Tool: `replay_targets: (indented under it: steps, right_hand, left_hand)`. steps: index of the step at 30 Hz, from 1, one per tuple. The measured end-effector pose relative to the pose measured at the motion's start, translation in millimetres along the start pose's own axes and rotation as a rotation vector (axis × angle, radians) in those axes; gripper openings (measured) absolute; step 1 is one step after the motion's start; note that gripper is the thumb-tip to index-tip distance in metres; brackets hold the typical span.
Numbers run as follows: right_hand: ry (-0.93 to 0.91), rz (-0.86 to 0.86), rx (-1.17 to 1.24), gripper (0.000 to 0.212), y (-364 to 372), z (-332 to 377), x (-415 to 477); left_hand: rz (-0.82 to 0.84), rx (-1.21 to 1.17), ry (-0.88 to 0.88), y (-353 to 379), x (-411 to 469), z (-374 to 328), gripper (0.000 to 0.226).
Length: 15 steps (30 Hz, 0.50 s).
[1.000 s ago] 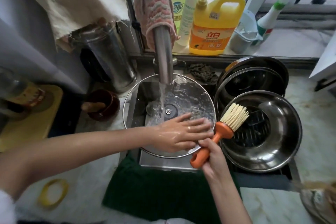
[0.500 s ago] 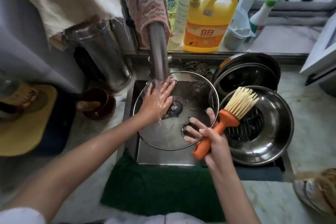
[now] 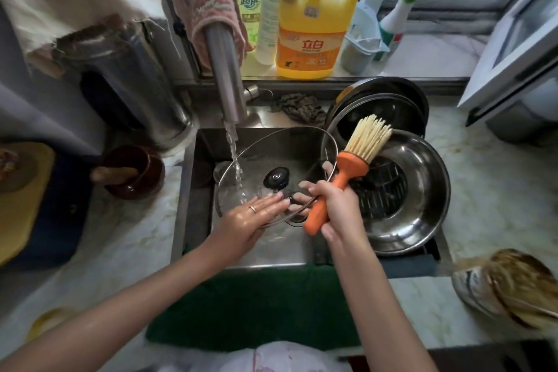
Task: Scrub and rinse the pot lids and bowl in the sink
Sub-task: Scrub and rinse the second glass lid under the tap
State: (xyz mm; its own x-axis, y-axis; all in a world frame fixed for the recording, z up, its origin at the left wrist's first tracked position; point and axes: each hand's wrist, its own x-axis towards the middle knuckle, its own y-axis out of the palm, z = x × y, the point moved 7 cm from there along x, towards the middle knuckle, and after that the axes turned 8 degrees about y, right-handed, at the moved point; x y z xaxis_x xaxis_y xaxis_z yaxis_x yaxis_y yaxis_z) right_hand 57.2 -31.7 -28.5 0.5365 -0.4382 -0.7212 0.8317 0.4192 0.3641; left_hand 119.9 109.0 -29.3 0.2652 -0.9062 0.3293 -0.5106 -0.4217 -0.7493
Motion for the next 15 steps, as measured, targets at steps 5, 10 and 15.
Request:
replay_targets:
  steps: [5,10,15]
  right_hand:
    - [-0.01,0.081,-0.038,0.039,-3.2,4.1,-9.5]
    - [-0.042,0.124,-0.246,0.025,-17.5,14.9,-2.7]
    - [-0.029,0.03,-0.469,0.026,-44.5,-9.9,24.9]
  left_hand:
    - [-0.148,0.086,0.158,-17.9,7.3,-6.9,0.04]
    - [-0.348,-0.194,-0.151,-42.9,21.6,18.1,0.033]
    - [-0.656,-0.836,-0.761,-56.3,10.7,63.9,0.02]
